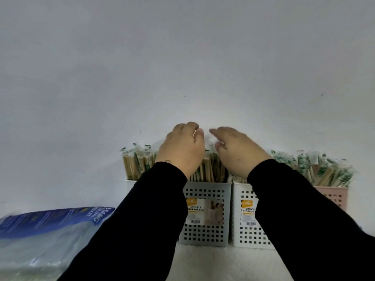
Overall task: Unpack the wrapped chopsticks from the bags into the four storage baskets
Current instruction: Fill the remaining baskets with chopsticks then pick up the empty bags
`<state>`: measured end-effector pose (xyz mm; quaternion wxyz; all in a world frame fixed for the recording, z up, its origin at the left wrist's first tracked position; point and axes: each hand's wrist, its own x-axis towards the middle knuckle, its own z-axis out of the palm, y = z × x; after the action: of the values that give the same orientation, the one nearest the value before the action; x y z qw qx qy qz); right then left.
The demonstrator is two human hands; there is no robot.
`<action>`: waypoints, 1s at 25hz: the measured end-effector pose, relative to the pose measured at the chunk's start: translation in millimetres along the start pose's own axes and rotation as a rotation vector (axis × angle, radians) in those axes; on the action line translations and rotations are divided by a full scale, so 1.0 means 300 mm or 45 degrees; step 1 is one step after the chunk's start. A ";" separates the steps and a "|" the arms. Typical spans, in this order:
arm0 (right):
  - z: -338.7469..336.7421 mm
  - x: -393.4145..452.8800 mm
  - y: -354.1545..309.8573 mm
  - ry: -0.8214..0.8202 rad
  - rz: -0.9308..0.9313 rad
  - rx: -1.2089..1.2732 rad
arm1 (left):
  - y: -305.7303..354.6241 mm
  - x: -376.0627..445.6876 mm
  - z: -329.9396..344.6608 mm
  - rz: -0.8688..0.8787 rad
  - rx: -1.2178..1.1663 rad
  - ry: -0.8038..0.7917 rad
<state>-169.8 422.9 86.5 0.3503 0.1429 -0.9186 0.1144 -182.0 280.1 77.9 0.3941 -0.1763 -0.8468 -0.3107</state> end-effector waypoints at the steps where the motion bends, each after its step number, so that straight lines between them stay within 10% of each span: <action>1: -0.004 0.003 0.005 0.016 0.032 -0.015 | -0.003 0.002 0.003 -0.004 0.048 -0.021; 5: 0.020 -0.013 -0.003 -0.424 0.127 -0.165 | -0.001 -0.020 0.024 -0.090 0.320 -0.447; 9: -0.054 -0.024 -0.032 0.054 0.126 0.104 | 0.009 -0.019 -0.001 -0.173 0.055 -0.361; 13: -0.037 -0.053 -0.072 -0.229 0.114 0.052 | 0.019 -0.020 -0.017 -0.353 -0.137 -0.323; 20: 0.059 -0.035 -0.010 0.180 0.264 -0.219 | 0.050 -0.015 -0.156 -0.105 -0.166 0.181; 25: 0.047 -0.069 -0.127 0.341 -0.297 0.155 | -0.082 0.021 -0.262 -0.095 -0.045 0.250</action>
<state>-150.5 386.8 66.4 0.4709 0.2529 -0.8324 0.1465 -155.5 209.8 112.3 0.4603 -0.1203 -0.8044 -0.3558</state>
